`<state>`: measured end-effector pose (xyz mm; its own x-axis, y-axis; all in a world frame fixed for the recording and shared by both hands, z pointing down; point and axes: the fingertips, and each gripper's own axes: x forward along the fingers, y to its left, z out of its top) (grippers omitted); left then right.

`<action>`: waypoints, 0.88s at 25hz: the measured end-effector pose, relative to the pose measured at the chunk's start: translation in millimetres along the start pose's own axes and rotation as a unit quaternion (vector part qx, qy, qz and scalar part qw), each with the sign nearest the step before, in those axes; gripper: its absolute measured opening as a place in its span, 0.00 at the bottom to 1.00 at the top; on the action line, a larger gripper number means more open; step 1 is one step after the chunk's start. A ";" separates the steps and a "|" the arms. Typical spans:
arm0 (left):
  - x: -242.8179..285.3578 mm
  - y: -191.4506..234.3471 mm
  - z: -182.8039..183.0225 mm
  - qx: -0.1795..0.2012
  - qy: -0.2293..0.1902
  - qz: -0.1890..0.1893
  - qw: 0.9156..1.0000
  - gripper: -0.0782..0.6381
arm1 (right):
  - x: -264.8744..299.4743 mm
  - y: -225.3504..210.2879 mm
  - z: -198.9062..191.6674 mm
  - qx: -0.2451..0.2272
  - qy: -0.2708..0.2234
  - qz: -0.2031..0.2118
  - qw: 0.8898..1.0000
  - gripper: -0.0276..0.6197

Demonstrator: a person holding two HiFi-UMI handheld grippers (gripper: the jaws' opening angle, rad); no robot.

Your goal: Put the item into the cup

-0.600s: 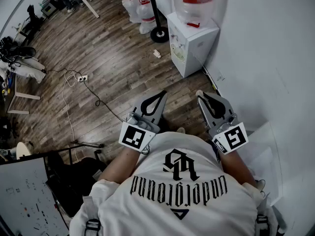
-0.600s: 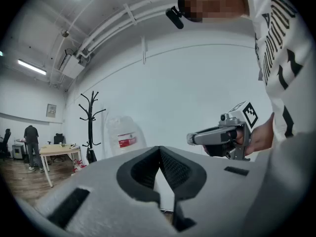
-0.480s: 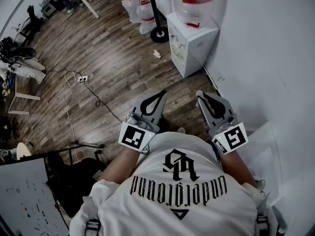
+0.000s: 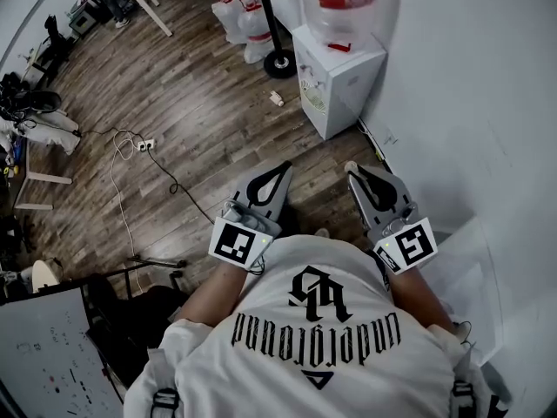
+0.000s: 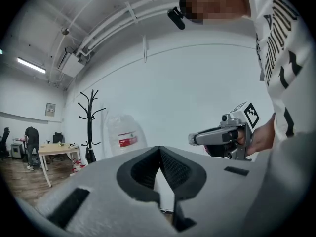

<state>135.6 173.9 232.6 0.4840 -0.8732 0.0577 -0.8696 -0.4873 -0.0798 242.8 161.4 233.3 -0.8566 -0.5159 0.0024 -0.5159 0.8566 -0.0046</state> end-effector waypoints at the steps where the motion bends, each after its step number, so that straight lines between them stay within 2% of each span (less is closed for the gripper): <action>1: 1.8 3.0 0.3 0.001 -0.001 -0.002 1.000 0.12 | 2.4 -1.0 0.3 -0.001 0.000 -0.003 1.000 0.12; 11: 40.2 60.2 -9.1 -0.007 -0.003 -0.032 0.999 0.12 | 55.8 -27.2 -6.8 0.004 0.013 -0.030 0.999 0.12; 22: 76.9 170.3 -13.2 -0.011 0.005 -0.088 0.996 0.12 | 166.2 -58.3 -11.6 0.029 0.030 -0.075 0.996 0.13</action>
<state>23.5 23.9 236.7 0.6288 -0.7735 0.0792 -0.7729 -0.6329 -0.0450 130.5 25.7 245.6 -0.7690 -0.6358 0.0669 -0.6391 0.7669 -0.0583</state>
